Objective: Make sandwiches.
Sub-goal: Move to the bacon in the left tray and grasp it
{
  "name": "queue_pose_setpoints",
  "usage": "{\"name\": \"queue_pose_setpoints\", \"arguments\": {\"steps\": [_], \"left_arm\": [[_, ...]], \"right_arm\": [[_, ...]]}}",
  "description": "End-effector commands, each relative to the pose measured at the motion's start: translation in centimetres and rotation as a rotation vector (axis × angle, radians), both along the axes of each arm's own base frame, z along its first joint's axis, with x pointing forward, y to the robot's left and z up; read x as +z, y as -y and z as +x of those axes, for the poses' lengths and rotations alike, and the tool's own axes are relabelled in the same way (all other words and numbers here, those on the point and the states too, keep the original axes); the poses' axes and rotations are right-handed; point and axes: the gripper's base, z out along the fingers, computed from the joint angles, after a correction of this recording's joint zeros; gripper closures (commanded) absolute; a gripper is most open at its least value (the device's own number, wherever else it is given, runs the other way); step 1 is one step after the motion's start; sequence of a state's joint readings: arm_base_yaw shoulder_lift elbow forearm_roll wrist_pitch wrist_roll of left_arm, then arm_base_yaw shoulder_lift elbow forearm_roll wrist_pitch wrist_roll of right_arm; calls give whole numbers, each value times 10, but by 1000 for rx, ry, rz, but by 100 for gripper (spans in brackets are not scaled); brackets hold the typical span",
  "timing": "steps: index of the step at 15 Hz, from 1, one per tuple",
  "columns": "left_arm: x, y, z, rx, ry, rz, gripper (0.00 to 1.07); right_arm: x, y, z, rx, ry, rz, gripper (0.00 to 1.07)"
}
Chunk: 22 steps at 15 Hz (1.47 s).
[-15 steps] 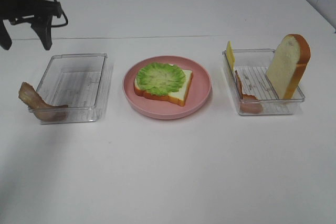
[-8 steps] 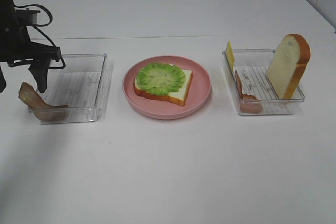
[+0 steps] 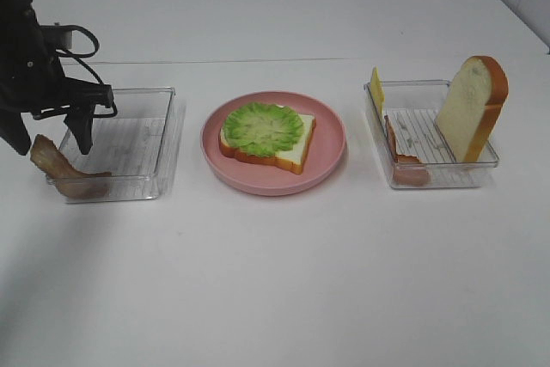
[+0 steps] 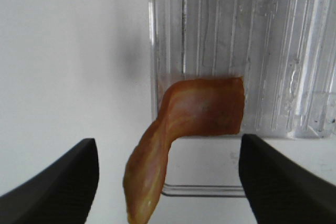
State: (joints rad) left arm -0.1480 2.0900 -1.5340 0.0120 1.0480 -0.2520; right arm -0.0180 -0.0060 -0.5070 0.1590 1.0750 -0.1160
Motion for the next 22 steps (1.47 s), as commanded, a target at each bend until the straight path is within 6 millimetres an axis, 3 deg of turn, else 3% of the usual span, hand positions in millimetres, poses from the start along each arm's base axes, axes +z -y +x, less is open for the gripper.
{"name": "queue_pose_setpoints", "arguments": {"steps": [1,3,6,11,14,22], "left_arm": [[-4,0,3,18,33,-17,47],[-11,0,3,18,4,-12,48],[-16,0,3,18,-10,-10,59],[-16,0,3,14,-4,-11,85],[-16,0,3,14,-4,-11,107],[2,3,2,23,34,-49,107]], "right_arm": [[0,0,-1,-2,22,2,30],[0,0,-1,-2,22,2,30],[0,0,-1,-2,22,2,30],[0,0,-1,-2,22,2,30],[0,0,-1,-2,22,2,30],[0,0,-1,-2,22,2,30]]}}
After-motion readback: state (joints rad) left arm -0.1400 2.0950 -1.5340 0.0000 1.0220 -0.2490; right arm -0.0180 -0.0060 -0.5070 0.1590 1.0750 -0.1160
